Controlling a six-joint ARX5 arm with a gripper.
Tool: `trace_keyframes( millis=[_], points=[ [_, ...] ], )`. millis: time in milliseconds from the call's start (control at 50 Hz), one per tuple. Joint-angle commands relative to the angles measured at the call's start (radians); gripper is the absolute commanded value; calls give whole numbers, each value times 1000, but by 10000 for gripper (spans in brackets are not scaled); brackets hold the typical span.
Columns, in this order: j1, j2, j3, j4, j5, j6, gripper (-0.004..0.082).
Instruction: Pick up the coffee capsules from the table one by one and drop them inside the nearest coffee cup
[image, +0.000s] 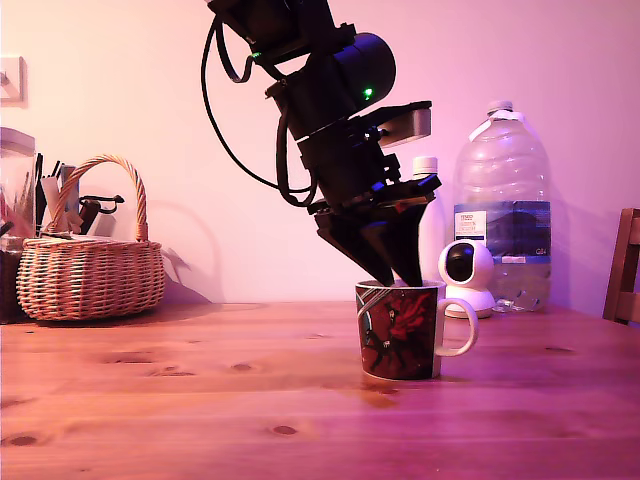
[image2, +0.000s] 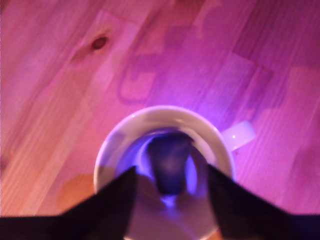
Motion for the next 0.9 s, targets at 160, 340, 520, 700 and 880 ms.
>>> trace_keyframes(
  millis=[160,340,520,700,880],
  points=[
    [-5,23,11,8,1,0,760],
    [-5,19,11,10,2,0,708],
    [-5,8,11,20,14,7,321],
    [-10,-21,10,47,57,8,-19],
    [-9,-50,7,64,71,9,-19]
  ],
)
